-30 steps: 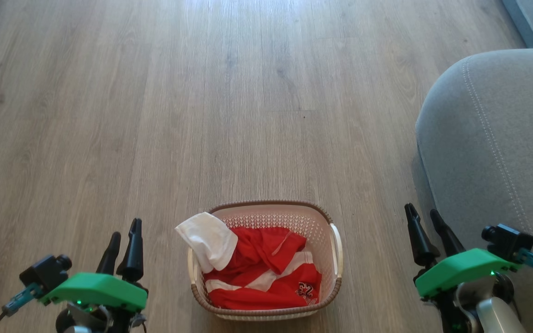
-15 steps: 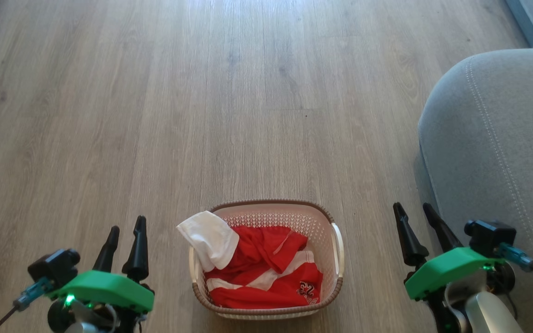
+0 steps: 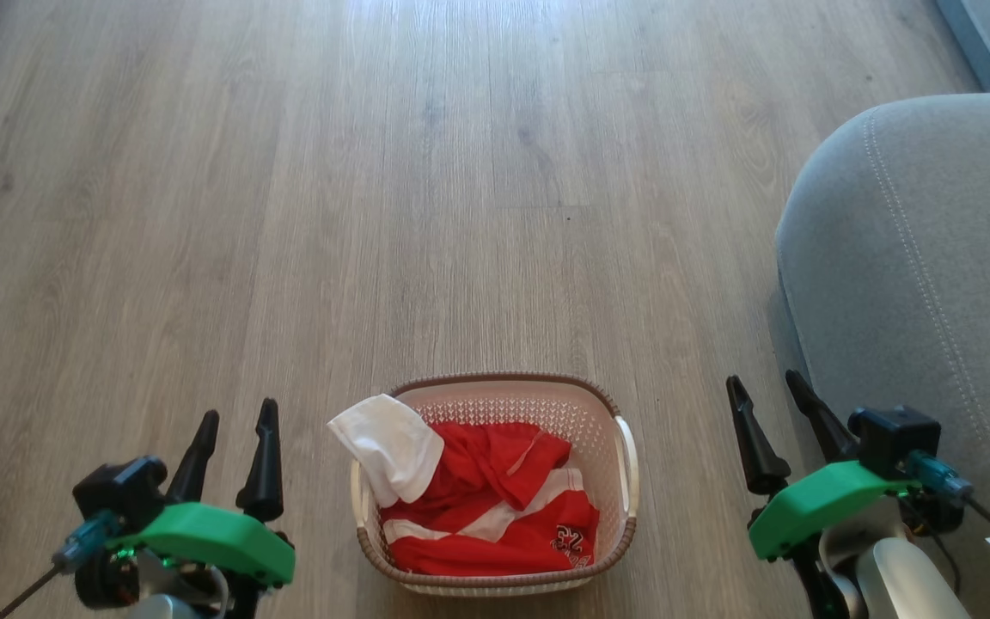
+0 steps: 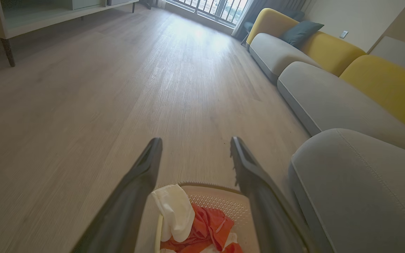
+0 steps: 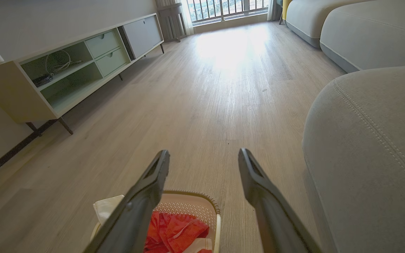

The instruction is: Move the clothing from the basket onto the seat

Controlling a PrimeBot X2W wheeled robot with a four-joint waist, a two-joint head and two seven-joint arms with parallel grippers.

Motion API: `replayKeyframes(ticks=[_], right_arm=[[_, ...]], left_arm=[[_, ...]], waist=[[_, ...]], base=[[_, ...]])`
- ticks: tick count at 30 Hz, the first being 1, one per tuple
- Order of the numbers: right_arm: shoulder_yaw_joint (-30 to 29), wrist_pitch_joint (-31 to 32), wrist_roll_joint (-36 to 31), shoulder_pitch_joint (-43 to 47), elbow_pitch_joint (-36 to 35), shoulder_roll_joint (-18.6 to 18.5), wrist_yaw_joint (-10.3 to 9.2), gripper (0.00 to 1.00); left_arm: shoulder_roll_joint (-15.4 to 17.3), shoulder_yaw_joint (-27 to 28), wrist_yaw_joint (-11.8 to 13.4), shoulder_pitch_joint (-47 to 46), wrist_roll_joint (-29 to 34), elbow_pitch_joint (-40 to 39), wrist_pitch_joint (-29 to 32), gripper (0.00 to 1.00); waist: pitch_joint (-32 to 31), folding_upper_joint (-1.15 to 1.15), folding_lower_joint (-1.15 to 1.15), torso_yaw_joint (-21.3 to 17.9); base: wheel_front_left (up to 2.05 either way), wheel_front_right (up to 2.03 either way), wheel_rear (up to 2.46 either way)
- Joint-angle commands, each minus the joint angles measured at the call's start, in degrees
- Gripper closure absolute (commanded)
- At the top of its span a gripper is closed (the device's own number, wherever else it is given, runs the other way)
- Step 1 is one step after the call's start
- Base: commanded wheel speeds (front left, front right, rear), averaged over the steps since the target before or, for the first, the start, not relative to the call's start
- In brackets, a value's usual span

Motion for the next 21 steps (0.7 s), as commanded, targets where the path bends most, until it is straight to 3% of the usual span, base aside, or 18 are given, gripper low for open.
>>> replayKeyframes(ticks=[1,21], right_arm=[[1.10,-1.05,-1.89,-2.61,-1.55,-0.31,-0.01,0.00],[2.00,-4.25,-8.55,-2.63,-0.38,0.22,-0.01,0.00]], left_arm=[[0.61,1.27,0.07,-2.74,1.99,-2.07,-1.06,0.00],[0.69,2.63,0.38,-3.06,11.03,0.43,-4.24,0.00]], waist=[[0.00,0.00,0.00,-0.05],[0.13,0.00,0.00,-0.69]], base=[[0.00,0.00,0.00],[0.00,0.00,0.00]])
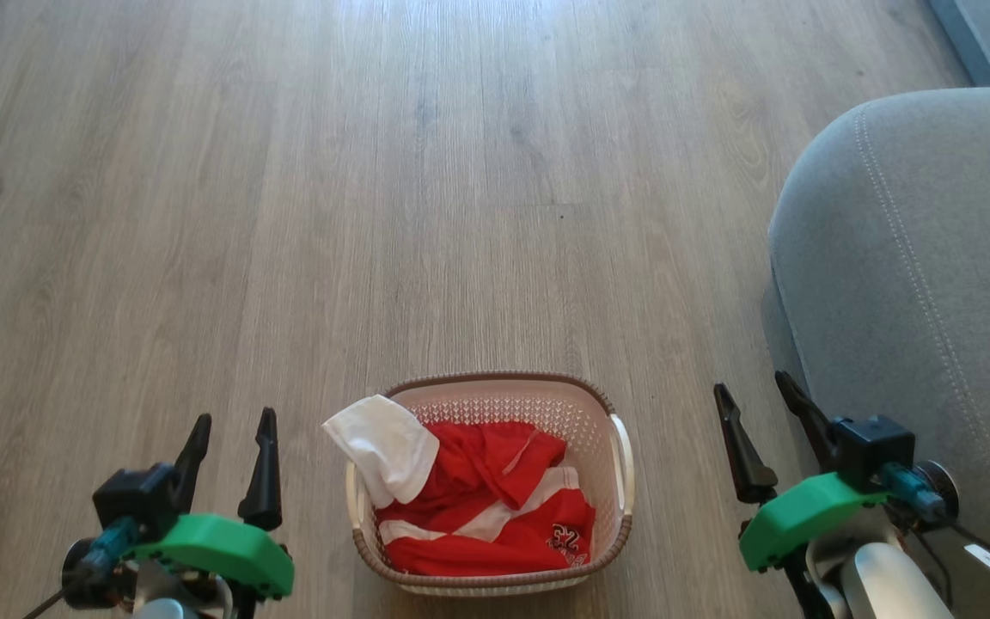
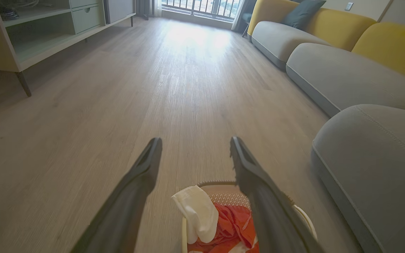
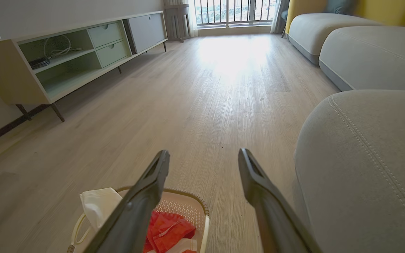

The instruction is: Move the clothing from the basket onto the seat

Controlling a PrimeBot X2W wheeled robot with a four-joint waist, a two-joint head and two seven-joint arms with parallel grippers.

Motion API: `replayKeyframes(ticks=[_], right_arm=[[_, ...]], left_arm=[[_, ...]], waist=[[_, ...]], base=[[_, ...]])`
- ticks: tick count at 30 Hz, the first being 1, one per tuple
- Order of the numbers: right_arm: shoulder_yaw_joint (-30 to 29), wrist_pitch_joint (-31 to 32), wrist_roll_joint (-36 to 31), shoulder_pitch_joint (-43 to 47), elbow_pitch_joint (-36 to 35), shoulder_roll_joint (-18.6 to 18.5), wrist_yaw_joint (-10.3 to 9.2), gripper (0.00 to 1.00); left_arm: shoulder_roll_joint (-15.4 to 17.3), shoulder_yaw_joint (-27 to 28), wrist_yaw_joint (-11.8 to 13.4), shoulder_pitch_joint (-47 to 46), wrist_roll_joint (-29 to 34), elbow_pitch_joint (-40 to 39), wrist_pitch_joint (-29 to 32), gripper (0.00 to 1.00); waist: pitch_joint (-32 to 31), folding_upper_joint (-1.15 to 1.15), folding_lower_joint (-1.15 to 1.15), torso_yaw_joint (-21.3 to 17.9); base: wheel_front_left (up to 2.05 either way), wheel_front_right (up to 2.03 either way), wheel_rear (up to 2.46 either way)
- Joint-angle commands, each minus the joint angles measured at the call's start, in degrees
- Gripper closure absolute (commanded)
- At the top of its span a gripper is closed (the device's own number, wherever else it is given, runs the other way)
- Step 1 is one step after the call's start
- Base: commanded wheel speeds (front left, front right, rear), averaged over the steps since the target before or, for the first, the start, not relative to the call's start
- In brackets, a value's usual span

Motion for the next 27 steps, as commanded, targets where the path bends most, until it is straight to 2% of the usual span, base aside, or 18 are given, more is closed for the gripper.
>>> replayKeyframes(ticks=[1,6,22,27], right_arm=[[1.44,-0.93,-1.39,-2.65,-1.59,-0.16,-0.01,0.00],[1.74,-1.77,-3.74,-2.81,-1.31,-0.13,-0.01,0.00],[1.23,-1.77,-2.81,-3.24,-1.37,0.09,-0.01,0.00],[0.63,-1.77,-3.03,-4.10,-2.14,0.05,-0.01,0.00]], left_arm=[[0.66,1.89,0.34,-3.05,1.21,-1.56,-0.95,0.00],[0.68,2.00,0.38,-3.17,4.17,-1.39,-1.78,0.00],[0.68,2.34,0.21,-3.80,3.29,-0.67,-1.78,0.00],[0.68,2.15,0.16,-4.58,3.01,-1.13,-1.78,0.00]], waist=[[0.01,0.00,0.00,-0.03],[0.11,0.00,0.00,-0.24],[0.87,0.00,0.00,-0.45],[2.99,0.00,0.00,-0.76]], base=[[0.00,0.00,0.00],[0.00,0.00,0.00],[0.00,0.00,0.00],[0.00,0.00,0.00]])
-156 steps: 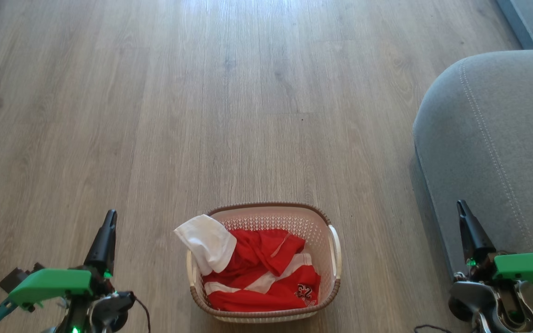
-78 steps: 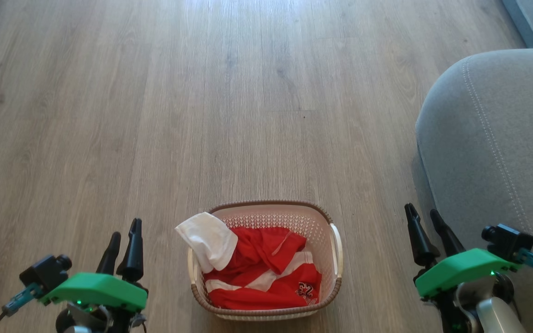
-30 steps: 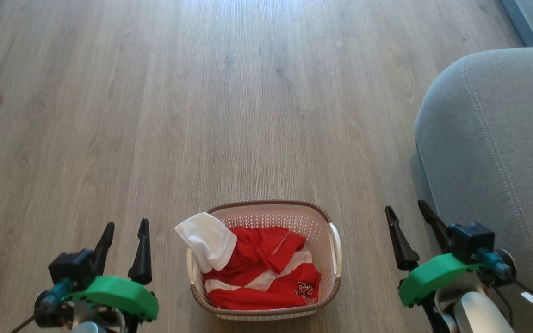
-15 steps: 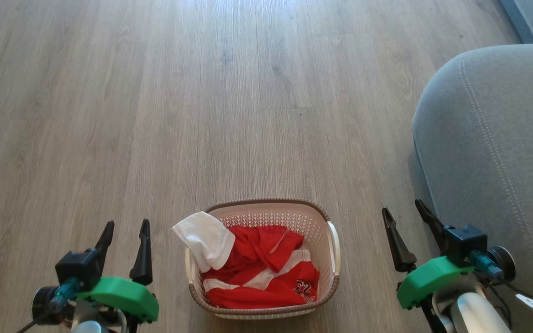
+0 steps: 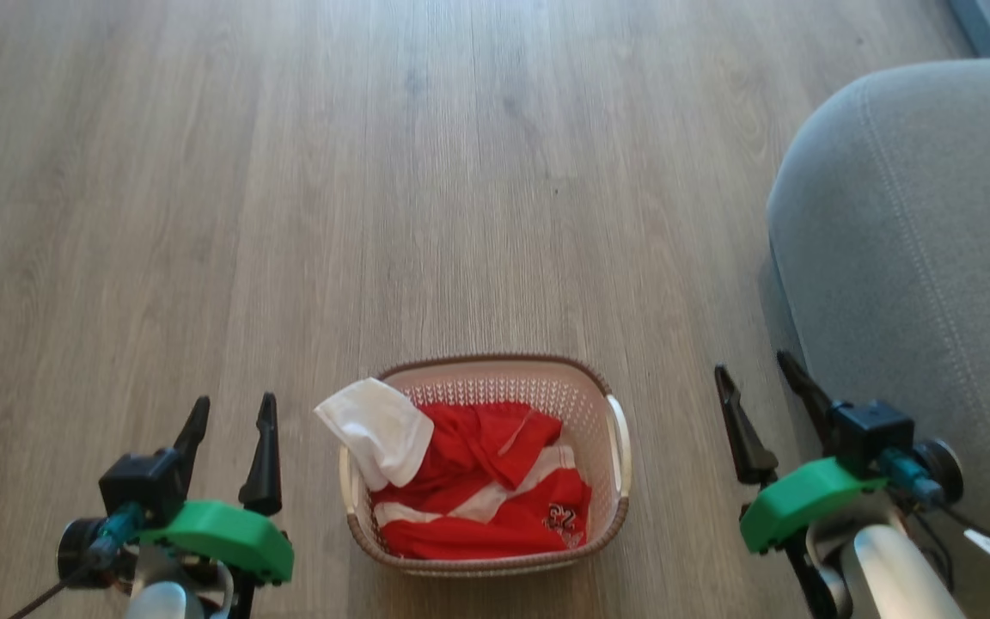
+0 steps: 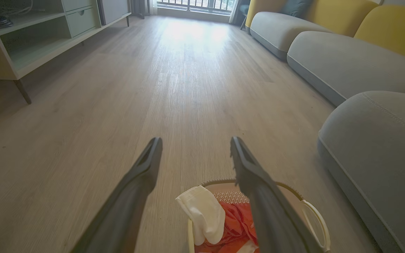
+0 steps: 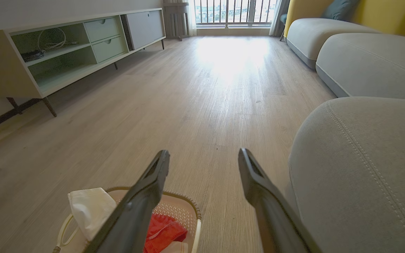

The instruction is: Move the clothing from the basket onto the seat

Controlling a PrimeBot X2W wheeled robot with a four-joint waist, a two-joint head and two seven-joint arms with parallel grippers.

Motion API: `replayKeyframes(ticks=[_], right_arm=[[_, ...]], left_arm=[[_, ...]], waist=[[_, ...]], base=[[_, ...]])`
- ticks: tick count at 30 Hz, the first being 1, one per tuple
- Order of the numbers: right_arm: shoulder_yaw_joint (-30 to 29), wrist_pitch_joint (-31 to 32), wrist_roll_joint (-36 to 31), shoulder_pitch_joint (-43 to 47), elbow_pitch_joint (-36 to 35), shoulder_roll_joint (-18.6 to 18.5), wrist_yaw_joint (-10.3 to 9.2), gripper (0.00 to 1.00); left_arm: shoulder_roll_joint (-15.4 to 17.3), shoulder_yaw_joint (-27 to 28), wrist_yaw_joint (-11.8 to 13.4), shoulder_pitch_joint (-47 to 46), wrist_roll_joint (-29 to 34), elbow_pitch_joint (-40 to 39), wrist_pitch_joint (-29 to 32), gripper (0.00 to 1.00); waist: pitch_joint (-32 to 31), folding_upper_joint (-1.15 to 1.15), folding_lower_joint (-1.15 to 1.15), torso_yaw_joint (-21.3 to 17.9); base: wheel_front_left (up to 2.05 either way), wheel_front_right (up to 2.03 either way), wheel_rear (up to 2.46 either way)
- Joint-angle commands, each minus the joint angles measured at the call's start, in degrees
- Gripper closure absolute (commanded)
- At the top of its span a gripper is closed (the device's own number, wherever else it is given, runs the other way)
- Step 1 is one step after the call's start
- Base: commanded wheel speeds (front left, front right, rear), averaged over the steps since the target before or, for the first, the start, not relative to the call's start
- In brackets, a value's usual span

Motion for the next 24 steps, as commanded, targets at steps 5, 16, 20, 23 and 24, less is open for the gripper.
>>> replayKeyframes(ticks=[5,16,20,23,24], right_arm=[[-0.07,-0.78,-0.43,-4.62,-3.24,0.04,-0.01,0.00],[-3.73,-0.78,-1.58,-12.30,-8.66,0.37,-0.01,0.00],[-4.57,-0.78,-2.11,-16.96,-11.22,0.47,-0.01,0.00],[-4.80,-0.78,-2.28,-19.02,-12.01,0.54,-0.01,0.00],[-4.84,-0.78,-2.31,-19.64,-12.27,0.57,-0.01,0.00]], left_arm=[[0.67,1.53,-0.08,-5.14,-0.54,-2.70,-0.72,0.00],[0.67,-0.66,-0.86,-15.26,-0.12,-4.71,-0.72,0.00],[0.67,-2.79,-1.39,-21.89,0.74,-5.14,-0.72,0.00],[0.67,-4.77,-1.58,-24.83,1.84,-4.39,-0.72,0.00],[0.67,-5.51,-1.60,-25.80,2.14,-3.81,-0.72,0.00]], waist=[[5.50,0.00,0.00,-0.28],[23.91,0.00,0.00,-0.46],[32.93,0.00,0.00,-0.87],[36.52,0.00,0.00,-1.11],[37.55,0.00,0.00,-1.18]], base=[[0.00,0.00,0.00],[0.00,0.00,0.00],[0.00,0.00,0.00],[0.00,0.00,0.00],[0.00,0.00,0.00]])
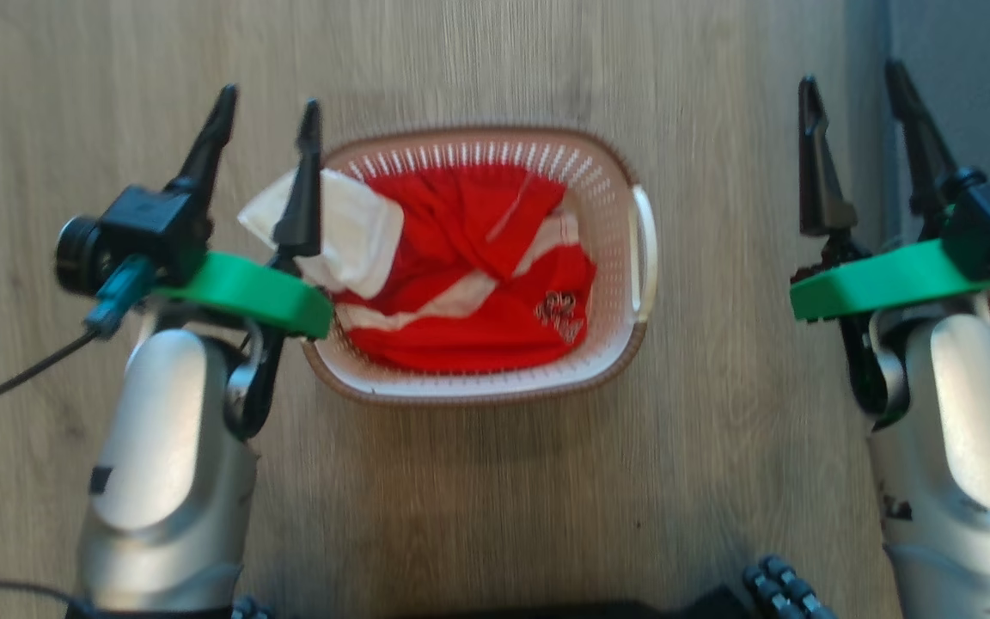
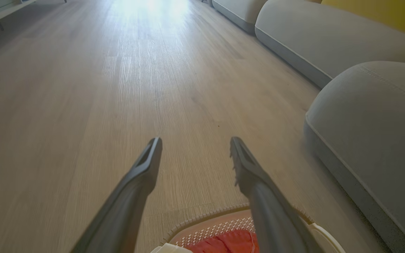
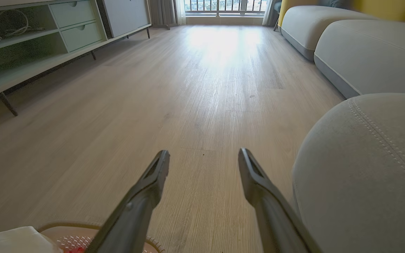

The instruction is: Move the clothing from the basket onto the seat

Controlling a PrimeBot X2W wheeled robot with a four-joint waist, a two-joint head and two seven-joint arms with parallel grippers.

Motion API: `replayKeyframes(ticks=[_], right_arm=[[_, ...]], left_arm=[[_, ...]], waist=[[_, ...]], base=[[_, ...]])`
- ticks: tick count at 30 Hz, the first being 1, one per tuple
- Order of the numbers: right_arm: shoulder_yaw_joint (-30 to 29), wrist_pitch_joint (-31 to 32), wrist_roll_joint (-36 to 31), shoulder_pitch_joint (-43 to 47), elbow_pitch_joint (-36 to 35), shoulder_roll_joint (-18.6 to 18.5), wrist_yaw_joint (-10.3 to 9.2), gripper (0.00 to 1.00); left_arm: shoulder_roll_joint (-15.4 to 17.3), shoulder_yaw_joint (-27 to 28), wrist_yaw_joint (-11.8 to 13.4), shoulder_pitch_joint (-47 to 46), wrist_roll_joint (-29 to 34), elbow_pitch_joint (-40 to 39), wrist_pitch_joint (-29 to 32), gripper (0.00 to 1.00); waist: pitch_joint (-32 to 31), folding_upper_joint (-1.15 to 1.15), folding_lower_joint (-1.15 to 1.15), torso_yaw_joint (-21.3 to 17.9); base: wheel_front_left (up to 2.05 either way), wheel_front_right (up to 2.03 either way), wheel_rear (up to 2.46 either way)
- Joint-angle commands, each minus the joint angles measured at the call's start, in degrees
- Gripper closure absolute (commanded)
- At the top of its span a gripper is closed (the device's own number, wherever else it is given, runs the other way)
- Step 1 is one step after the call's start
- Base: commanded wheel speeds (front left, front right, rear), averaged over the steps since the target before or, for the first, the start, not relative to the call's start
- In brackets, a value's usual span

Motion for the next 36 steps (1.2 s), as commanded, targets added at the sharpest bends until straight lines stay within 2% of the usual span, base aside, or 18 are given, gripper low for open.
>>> replayKeyframes(ticks=[1,5,9,15,22,26,36], right_arm=[[0.86,-0.51,-0.33,-0.34,-2.11,0.38,-0.01,0.00],[0.96,-0.51,-0.43,-2.15,-2.95,0.46,-0.01,0.00],[1.59,-0.51,-0.47,-3.68,-4.04,0.50,-0.01,0.00],[2.47,-0.51,-0.13,-4.97,-5.35,0.61,-0.01,0.00],[2.70,-0.51,0.26,-5.55,-5.78,0.76,-0.01,0.00],[3.17,-0.51,0.61,-6.21,-6.09,0.88,-0.01,0.00],[4.36,-0.51,1.61,-6.78,-6.11,1.09,-0.01,0.00]], left_arm=[[0.79,0.51,0.00,-0.71,0.66,-0.80,-0.55,0.00],[0.79,-3.93,0.38,-5.11,2.37,3.56,-0.55,0.00],[0.79,-8.90,1.64,-11.02,3.16,11.83,-0.39,0.00],[0.79,-16.57,3.72,-20.28,2.50,23.22,6.05,0.00],[0.79,-24.02,5.02,-27.02,-1.04,30.97,12.20,0.00],[0.79,-26.50,6.26,-30.77,-2.37,35.82,14.20,0.00],[0.79,-31.35,6.52,-37.14,-4.61,45.81,19.52,0.00]], waist=[[6.18,0.00,-0.03,-0.54],[9.34,0.00,-0.03,-0.62],[12.36,0.00,-0.03,-0.82],[16.00,0.00,-0.03,-1.71],[18.80,0.00,-0.03,-2.75],[20.05,0.00,-0.03,-3.71],[21.10,0.00,-0.03,-6.18]], base=[[0.00,0.00,0.00],[0.00,0.00,0.00],[0.00,0.00,0.00],[0.00,0.00,0.00],[0.00,0.00,0.00],[0.00,0.00,0.00],[0.00,0.00,0.00]])
